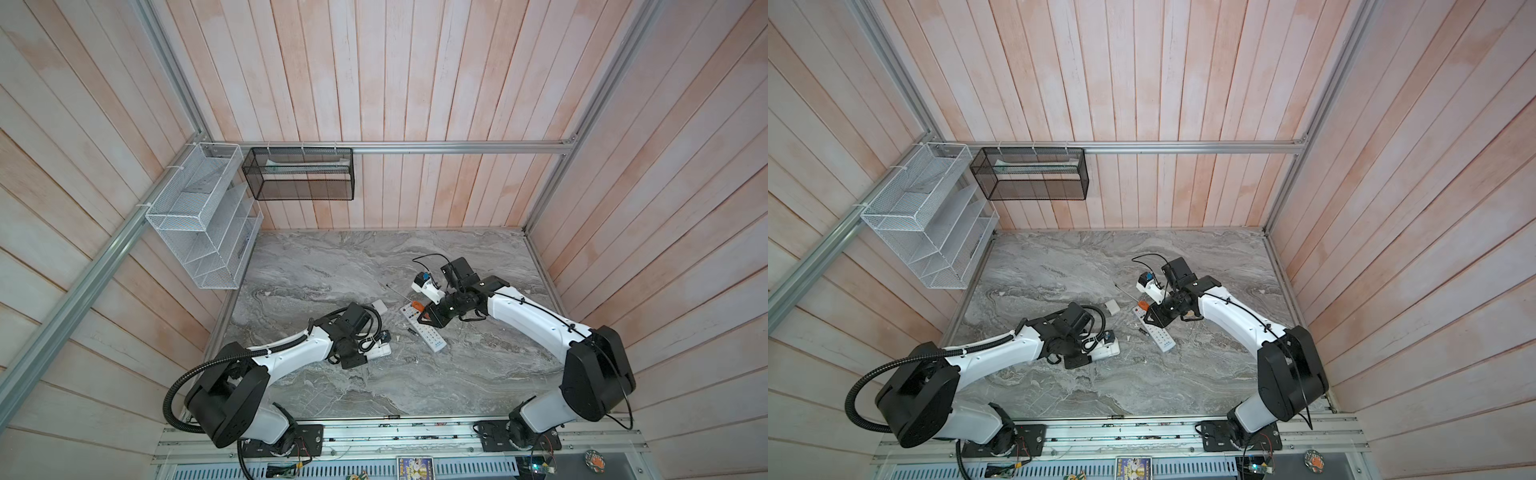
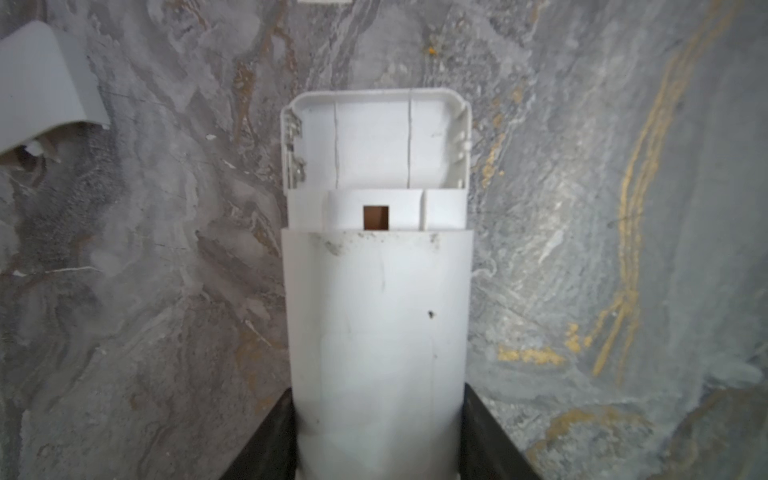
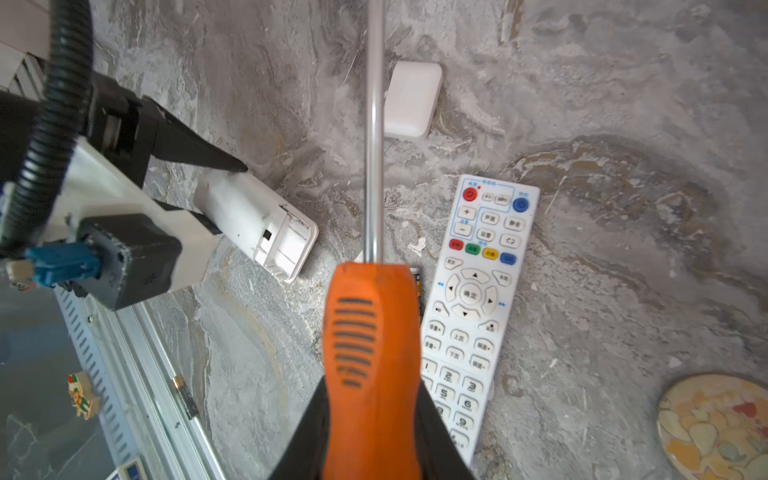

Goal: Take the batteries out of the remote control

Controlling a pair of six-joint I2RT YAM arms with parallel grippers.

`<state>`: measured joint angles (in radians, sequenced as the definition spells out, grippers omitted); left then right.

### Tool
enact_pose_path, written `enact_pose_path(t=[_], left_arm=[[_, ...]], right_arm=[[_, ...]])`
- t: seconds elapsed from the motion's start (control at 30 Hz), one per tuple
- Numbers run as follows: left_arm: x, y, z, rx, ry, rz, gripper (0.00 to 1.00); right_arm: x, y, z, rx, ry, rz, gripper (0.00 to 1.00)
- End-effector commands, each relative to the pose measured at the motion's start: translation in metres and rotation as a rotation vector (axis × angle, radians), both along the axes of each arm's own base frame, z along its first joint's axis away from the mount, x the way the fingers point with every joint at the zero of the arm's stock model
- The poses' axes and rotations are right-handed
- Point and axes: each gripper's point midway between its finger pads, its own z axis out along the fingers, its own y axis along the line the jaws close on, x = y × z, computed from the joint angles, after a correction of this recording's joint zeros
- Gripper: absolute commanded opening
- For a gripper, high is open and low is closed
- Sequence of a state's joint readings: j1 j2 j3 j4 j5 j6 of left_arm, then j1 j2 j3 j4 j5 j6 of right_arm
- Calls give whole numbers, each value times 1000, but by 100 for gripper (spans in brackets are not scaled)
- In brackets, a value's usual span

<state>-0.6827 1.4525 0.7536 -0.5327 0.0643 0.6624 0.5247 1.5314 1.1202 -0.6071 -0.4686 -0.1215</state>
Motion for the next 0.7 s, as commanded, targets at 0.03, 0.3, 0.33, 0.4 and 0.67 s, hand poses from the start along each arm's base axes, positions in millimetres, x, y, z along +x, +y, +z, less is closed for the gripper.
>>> enact_pose_path(t=[0.03,0.3,0.33,0.4,0.67], left_arm=[[4,-10,10,-59,-6,14,36],[-4,-14,7,-77,43,3,44],[-5,-14,5,-76,53,2,49],[-5,-15,5,-76,58,6,59],[13,-26,50,-214,-46,56,88]], right_arm=[[12,3,19,107,-18,-75,0],[13,1,29,210,-24,-142,0],[12,0,27,213,-18,-154,0],[11,0,26,223,-7,-170,0],[5,-7,30,262,-50,-217,0]])
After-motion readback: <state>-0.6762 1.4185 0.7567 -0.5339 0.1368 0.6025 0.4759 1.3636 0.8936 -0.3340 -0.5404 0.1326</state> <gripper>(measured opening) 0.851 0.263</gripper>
